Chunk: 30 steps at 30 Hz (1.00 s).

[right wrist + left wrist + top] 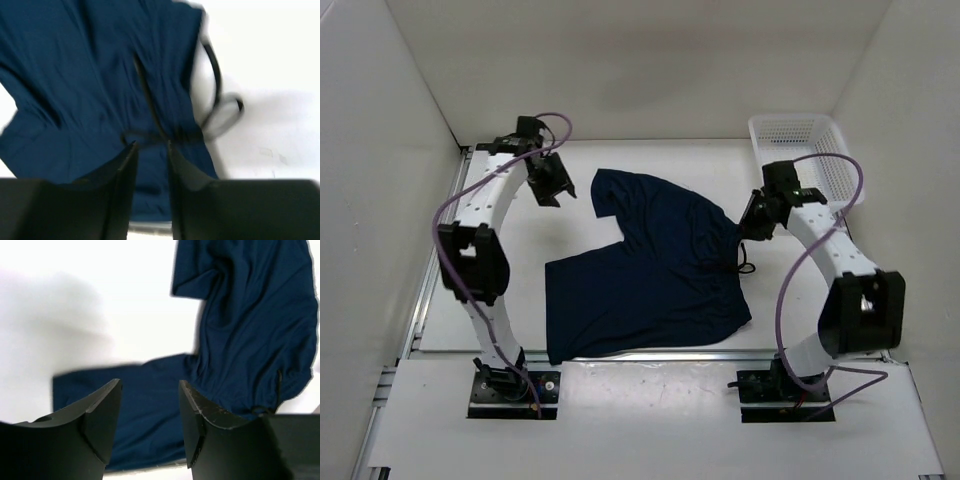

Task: Fold and stack the shorts
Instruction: Flatten the shorts out

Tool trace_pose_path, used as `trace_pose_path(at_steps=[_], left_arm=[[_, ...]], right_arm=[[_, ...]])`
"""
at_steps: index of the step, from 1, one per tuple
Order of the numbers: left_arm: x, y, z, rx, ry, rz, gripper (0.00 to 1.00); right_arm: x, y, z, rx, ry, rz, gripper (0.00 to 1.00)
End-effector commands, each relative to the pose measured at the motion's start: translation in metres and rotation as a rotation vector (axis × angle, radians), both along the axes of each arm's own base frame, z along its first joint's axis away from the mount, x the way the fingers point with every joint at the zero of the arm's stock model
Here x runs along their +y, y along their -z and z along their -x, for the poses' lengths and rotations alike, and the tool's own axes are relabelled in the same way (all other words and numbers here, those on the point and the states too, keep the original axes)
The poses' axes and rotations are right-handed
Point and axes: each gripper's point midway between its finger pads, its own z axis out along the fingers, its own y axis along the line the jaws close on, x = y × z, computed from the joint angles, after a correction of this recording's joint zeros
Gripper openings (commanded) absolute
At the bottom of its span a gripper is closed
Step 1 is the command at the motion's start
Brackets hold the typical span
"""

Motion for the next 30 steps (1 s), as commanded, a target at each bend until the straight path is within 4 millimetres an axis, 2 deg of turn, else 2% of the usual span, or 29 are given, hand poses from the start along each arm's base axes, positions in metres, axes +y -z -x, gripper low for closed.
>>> trace_pose_path(at_steps=[1, 2, 3, 4, 5, 6, 7, 8, 9, 11, 12, 16, 20, 21, 24, 27, 29, 30], left_arm=[[-0.032, 0.011, -0.015, 0.031, 0.112, -0.008, 0.6], [-0.048, 0.036, -0.021, 0.08, 0.144, -0.014, 0.6], [-0.056, 0.032, -0.03, 0.07, 0.158, -0.014, 0.6], [-0.064, 0.04, -0.034, 0.084, 0.172, -0.016, 0.61], [-0.072, 0.064, -0.038, 0.135, 0.188, -0.016, 0.7], [-0.084, 0.071, -0.042, 0.139, 0.199, -0.014, 0.77], [-0.087, 0.069, -0.052, 0.127, 0.19, -0.008, 0.81], [-0.093, 0.077, -0.052, 0.147, 0.192, -0.008, 0.83], [-0.093, 0.095, -0.055, 0.177, 0.192, -0.014, 0.86], [-0.098, 0.103, -0.064, 0.178, 0.173, 0.004, 0.87], [-0.099, 0.116, -0.068, 0.187, 0.173, 0.003, 0.87], [-0.103, 0.132, -0.078, 0.191, 0.163, 0.006, 0.87], [-0.103, 0.14, -0.081, 0.193, 0.163, 0.006, 0.68], [-0.104, 0.145, -0.082, 0.194, 0.163, 0.005, 0.48], [-0.104, 0.152, -0.079, 0.214, 0.166, 0.01, 0.1], [-0.102, 0.154, -0.075, 0.224, 0.162, 0.0, 0.1], [-0.085, 0.14, -0.079, 0.204, 0.129, -0.005, 0.1], [-0.075, 0.142, -0.073, 0.221, 0.122, -0.021, 0.1]], right_arm=[[0.007, -0.011, -0.042, -0.051, -0.022, -0.015, 0.31], [0.011, -0.002, -0.048, -0.02, -0.032, -0.027, 0.28], [0.012, 0.0, -0.052, -0.017, -0.032, -0.027, 0.28], [0.015, -0.002, -0.059, -0.022, -0.036, -0.035, 0.28], [0.015, 0.0, -0.061, -0.018, -0.044, -0.03, 0.28], [0.014, 0.009, -0.065, 0.008, -0.04, -0.036, 0.28], [0.015, 0.012, -0.066, 0.015, -0.052, -0.039, 0.31], [0.016, 0.012, -0.071, 0.013, -0.052, -0.039, 0.35], [0.012, 0.026, -0.07, 0.053, -0.052, -0.029, 0.4], [0.009, 0.037, -0.075, 0.085, -0.042, -0.026, 0.58], [0.009, 0.04, -0.077, 0.091, -0.051, -0.02, 0.61], [-0.002, 0.053, -0.089, 0.117, -0.03, 0.046, 0.66], [-0.021, 0.063, -0.097, 0.146, -0.001, 0.16, 0.66], [-0.029, 0.065, -0.098, 0.153, 0.016, 0.2, 0.66], [-0.033, 0.069, -0.097, 0.156, 0.013, 0.244, 0.66], [-0.034, 0.072, -0.095, 0.157, 0.006, 0.298, 0.66], [-0.035, 0.072, -0.095, 0.157, -0.007, 0.304, 0.67], [-0.033, 0.074, -0.095, 0.151, -0.029, 0.297, 0.69]])
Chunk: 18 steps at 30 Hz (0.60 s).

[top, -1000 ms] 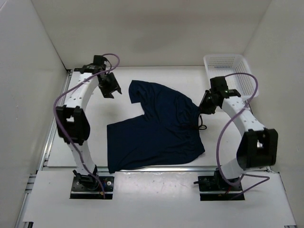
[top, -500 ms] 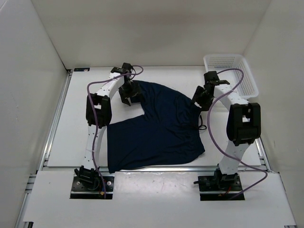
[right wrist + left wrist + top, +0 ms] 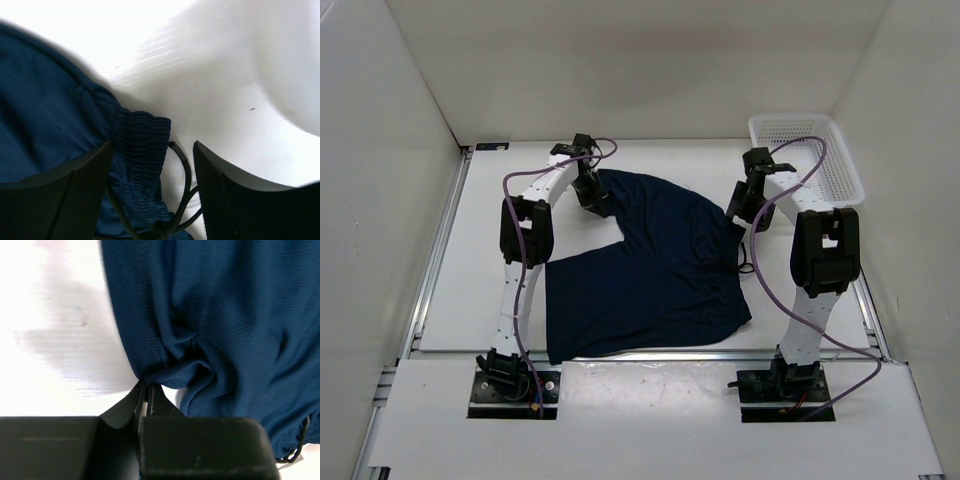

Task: Fold and stack the shorts
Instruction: Flatten the shorts out

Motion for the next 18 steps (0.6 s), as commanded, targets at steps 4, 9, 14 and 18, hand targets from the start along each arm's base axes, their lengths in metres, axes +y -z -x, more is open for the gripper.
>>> trace_pose_path(at_steps=[4, 9, 14, 18], left_arm=[[0.055, -0.033, 0.004, -0.042, -0.062, -0.041, 0.1], [0.083, -0.047, 0.012, -0.06, -0.048, -0.057, 0.1], [0.113, -0.047, 0.023, -0.043, -0.063, -0.102, 0.1], [0.143, -0.049, 0.035, -0.023, -0.097, -0.146, 0.1]], right_arm=[[0.021, 0.009, -0.011, -0.008, -0.151, -0.046, 0.73], [0.041, 0.014, -0.023, -0.018, -0.225, -0.069, 0.59], [0.049, 0.018, -0.029, -0.021, -0.217, -0.087, 0.0], [0.052, 0.011, -0.032, -0.045, -0.215, -0.052, 0.0]])
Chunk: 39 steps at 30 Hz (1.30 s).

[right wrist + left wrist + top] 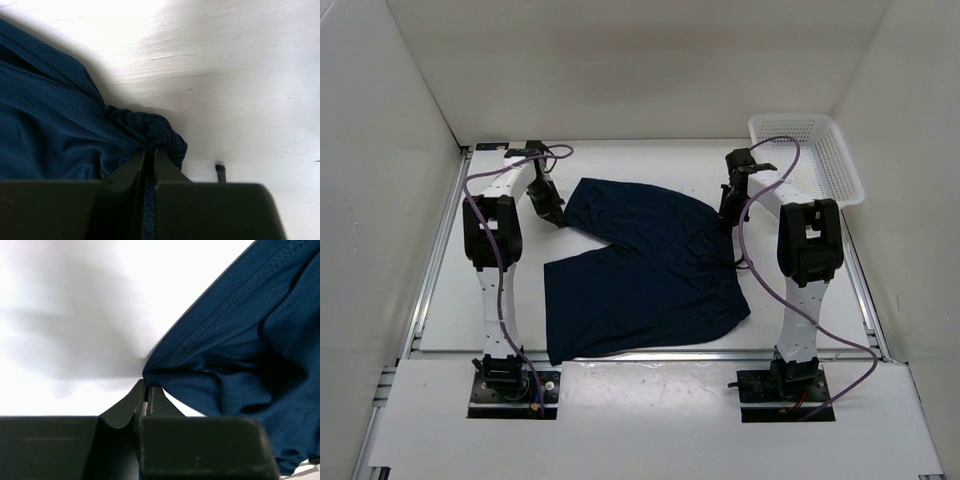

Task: Fold and stack the shorts
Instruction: Flatten the shorts out

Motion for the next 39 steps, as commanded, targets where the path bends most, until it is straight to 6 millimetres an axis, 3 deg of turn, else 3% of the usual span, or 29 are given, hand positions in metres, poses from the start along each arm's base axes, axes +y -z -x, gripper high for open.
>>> trace_pose_path(at_steps=[1, 5, 8, 9, 11, 12, 13, 14, 16, 19, 20, 21, 22, 23, 24, 25, 26, 27, 29, 30, 39], left_arm=[[0.033, -0.049, 0.002, -0.098, -0.025, -0.052, 0.1], [0.058, -0.038, 0.035, -0.03, -0.071, -0.066, 0.1], [0.07, -0.042, 0.05, -0.03, -0.103, -0.067, 0.1], [0.069, -0.035, 0.063, 0.006, -0.111, -0.064, 0.1], [0.075, -0.044, 0.068, -0.026, -0.133, -0.052, 0.1], [0.072, -0.044, 0.075, -0.017, -0.131, -0.041, 0.18], [0.072, -0.049, 0.074, -0.031, -0.132, -0.041, 0.52], [0.073, -0.056, 0.074, -0.051, -0.132, -0.042, 0.68], [0.068, -0.076, 0.059, -0.113, -0.12, -0.034, 0.89], [0.05, -0.099, 0.03, -0.175, -0.081, -0.03, 0.89], [0.044, -0.09, 0.022, -0.156, -0.065, -0.028, 0.65], [0.032, -0.102, 0.001, -0.214, -0.039, -0.025, 0.48], [0.028, -0.1, -0.003, -0.199, -0.027, -0.033, 0.3], [0.022, -0.098, -0.01, -0.195, -0.015, -0.032, 0.17], [0.017, -0.077, -0.017, -0.146, -0.003, -0.032, 0.1], [0.013, -0.089, -0.035, -0.198, 0.003, -0.039, 0.1], [0.008, -0.084, -0.04, -0.193, 0.004, -0.035, 0.12], [0.007, -0.068, -0.046, -0.172, 0.004, -0.036, 0.21], [0.002, -0.068, -0.06, -0.196, -0.004, -0.008, 0.41], [-0.001, -0.057, -0.062, -0.178, -0.01, 0.003, 0.46], [-0.002, -0.023, -0.07, -0.143, -0.029, 0.006, 0.48]], right_arm=[[0.006, -0.017, -0.019, -0.073, 0.008, 0.01, 0.0], [0.007, -0.015, -0.026, -0.065, 0.028, 0.014, 0.0], [0.011, -0.013, -0.038, -0.07, 0.037, 0.031, 0.0], [0.011, -0.012, -0.042, -0.065, 0.037, 0.032, 0.0], [0.011, -0.01, -0.042, -0.056, 0.036, 0.034, 0.0], [0.012, -0.014, -0.045, -0.068, 0.037, 0.031, 0.0], [0.014, -0.014, -0.045, -0.066, 0.034, 0.023, 0.0], [0.013, -0.014, -0.045, -0.066, 0.025, 0.026, 0.0], [0.016, -0.017, -0.047, -0.073, 0.022, 0.016, 0.0], [0.02, -0.022, -0.046, -0.084, 0.013, 0.013, 0.0], [0.02, -0.022, -0.046, -0.084, 0.013, 0.012, 0.0], [0.022, -0.022, -0.046, -0.082, 0.01, 0.004, 0.0], [0.022, -0.026, -0.046, -0.09, 0.01, 0.002, 0.0], [0.022, -0.026, -0.046, -0.091, 0.01, 0.002, 0.0], [0.026, -0.026, -0.045, -0.091, 0.001, 0.001, 0.0], [0.026, -0.026, -0.045, -0.091, 0.001, 0.001, 0.0], [0.026, -0.026, -0.043, -0.082, 0.0, 0.004, 0.0], [0.025, -0.028, -0.041, -0.083, 0.0, 0.003, 0.0], [0.025, -0.028, -0.041, -0.083, 0.0, 0.003, 0.0], [0.025, -0.028, -0.041, -0.083, 0.0, 0.003, 0.0], [0.02, -0.024, -0.035, -0.061, 0.006, 0.027, 0.0]])
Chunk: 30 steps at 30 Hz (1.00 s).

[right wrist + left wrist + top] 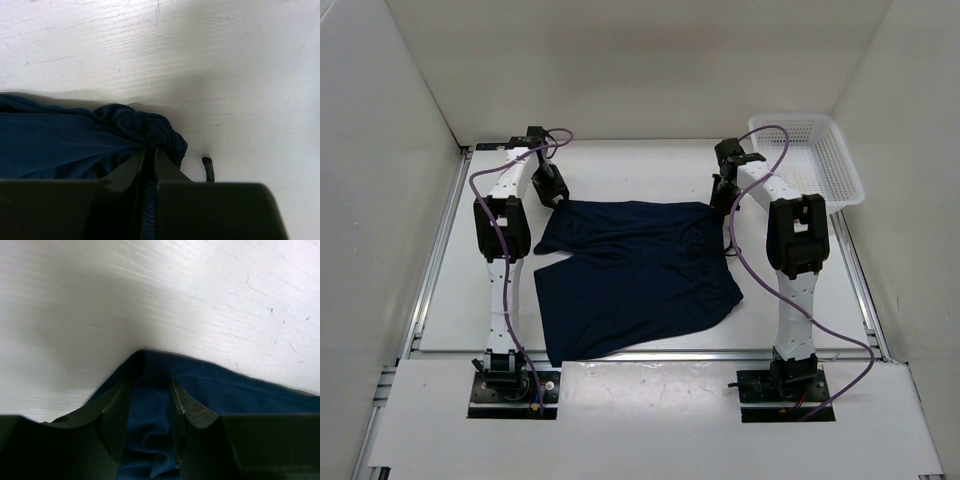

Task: Fold and stack the shorts
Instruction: Flatten the shorts out

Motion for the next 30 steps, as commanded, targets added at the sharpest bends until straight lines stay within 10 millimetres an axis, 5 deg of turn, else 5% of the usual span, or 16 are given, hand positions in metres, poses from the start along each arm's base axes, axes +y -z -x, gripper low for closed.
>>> trace_pose_path(at_steps=[1, 4, 6, 18, 24, 27, 30], left_arm=[[0.0, -0.017, -0.009, -0.05, -0.012, 0.005, 0.48], [0.0, -0.01, -0.01, -0.042, -0.012, 0.005, 0.45], [0.0, -0.017, -0.015, -0.065, -0.012, 0.006, 0.11], [0.03, -0.122, -0.02, -0.27, -0.049, 0.008, 0.11], [0.042, -0.138, -0.017, -0.292, -0.06, 0.032, 0.11], [0.045, -0.155, -0.026, -0.35, -0.064, 0.038, 0.11], [0.041, -0.151, -0.042, -0.375, -0.06, 0.07, 0.11]], right_arm=[[0.0, -0.018, -0.001, -0.024, -0.002, 0.009, 0.0], [0.001, -0.023, -0.004, -0.034, -0.002, 0.007, 0.0], [-0.001, -0.019, -0.002, -0.019, 0.001, 0.019, 0.0], [-0.008, -0.025, -0.004, -0.037, 0.007, 0.057, 0.0], [-0.011, -0.035, -0.011, -0.07, 0.017, 0.07, 0.0], [-0.012, -0.045, -0.019, -0.104, 0.026, 0.08, 0.0], [-0.011, -0.051, -0.028, -0.129, 0.04, 0.078, 0.0]])
